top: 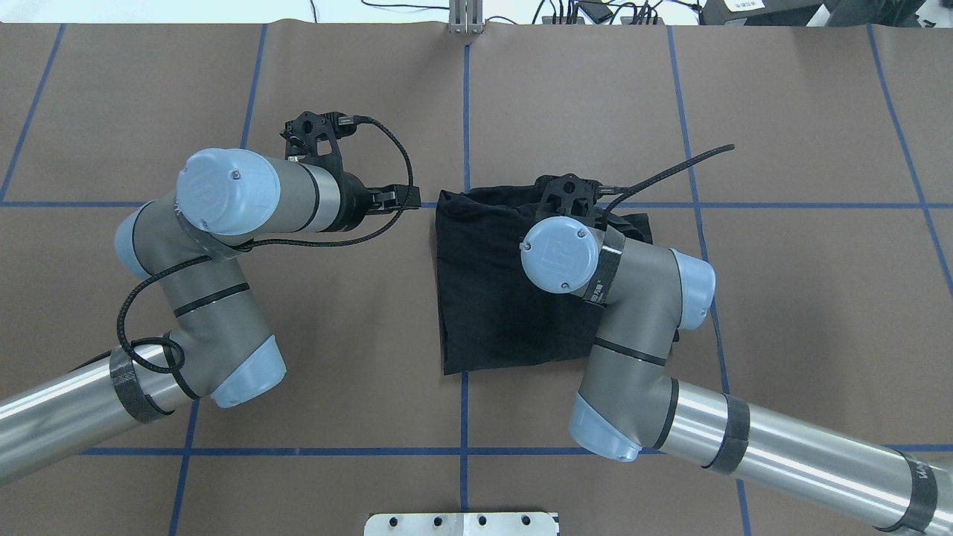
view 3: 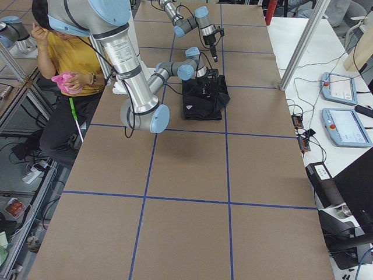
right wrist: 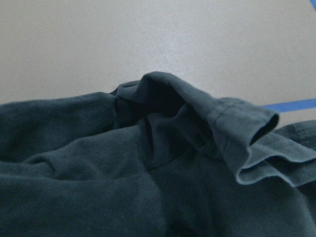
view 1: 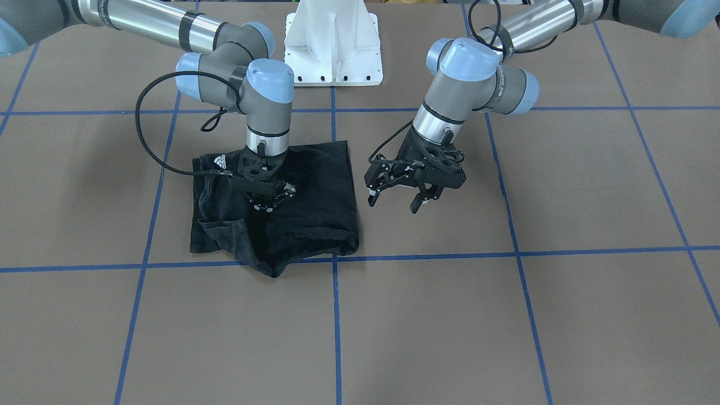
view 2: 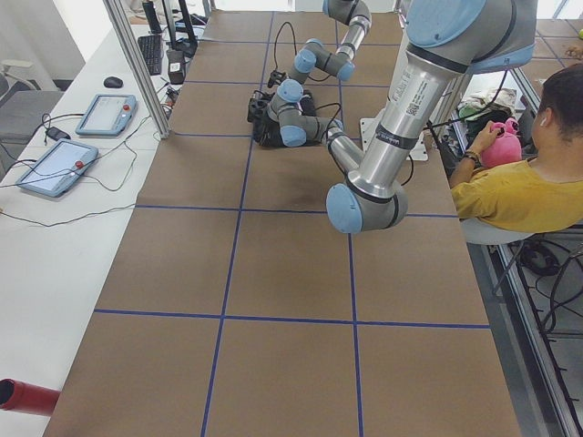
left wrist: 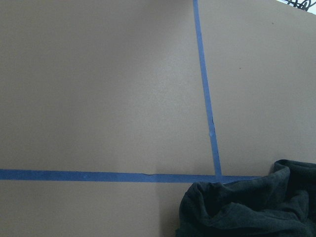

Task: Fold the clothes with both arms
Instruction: 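Lower the folded edge onto the shirt and open both grippers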

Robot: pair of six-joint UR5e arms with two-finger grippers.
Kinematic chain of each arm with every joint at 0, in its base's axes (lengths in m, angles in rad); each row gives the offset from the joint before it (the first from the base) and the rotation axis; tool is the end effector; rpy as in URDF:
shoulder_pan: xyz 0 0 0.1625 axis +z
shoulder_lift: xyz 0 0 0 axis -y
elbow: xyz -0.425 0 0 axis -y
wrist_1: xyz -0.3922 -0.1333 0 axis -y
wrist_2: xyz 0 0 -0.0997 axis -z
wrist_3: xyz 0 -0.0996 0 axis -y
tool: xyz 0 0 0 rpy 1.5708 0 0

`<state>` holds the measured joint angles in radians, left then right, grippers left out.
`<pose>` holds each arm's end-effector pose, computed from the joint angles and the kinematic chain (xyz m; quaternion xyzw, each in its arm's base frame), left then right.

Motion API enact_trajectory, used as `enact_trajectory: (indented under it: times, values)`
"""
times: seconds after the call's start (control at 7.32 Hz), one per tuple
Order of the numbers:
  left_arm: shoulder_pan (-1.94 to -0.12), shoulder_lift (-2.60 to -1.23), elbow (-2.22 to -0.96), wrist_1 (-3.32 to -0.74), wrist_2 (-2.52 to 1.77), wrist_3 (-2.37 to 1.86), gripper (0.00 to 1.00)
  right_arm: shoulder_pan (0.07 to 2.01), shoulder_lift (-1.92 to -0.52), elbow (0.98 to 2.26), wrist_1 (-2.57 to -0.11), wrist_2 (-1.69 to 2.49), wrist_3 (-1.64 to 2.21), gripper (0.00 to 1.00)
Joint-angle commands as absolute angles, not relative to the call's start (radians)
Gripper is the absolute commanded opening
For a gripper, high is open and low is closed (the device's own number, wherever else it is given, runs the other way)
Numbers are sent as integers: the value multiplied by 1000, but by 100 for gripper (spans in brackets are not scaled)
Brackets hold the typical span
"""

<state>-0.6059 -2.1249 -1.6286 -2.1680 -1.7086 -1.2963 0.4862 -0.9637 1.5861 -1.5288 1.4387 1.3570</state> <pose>0.4844 -0.4812 0.2403 0.1904 0.5371 -0.0968 0.8160 -0.5509 -0.4568 0.2992 0.1702 -0.2843 0.1494 0.9316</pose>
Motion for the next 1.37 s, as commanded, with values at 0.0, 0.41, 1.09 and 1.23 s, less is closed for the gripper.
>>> enact_trajectory:
  times: [0.0,0.41,1.09,1.23]
  values:
    - [-606,-2125,-1637,-2166,-1706,-1296,99,617,-979,1554,-1522,1448,1209,0]
    - [-606,-2125,-1637,-2166,-1706,-1296,99,678,-933,1539,-1522,1494,1177,68]
    - [-601,-2088,-1670,-2158,-1712,-1293,99,788,-934,1453,-1425,1651,1044,100]
    - [-604,-2079,-1716,-2110,-1739,-1248,99,849,-934,1453,-1424,1768,981,100]
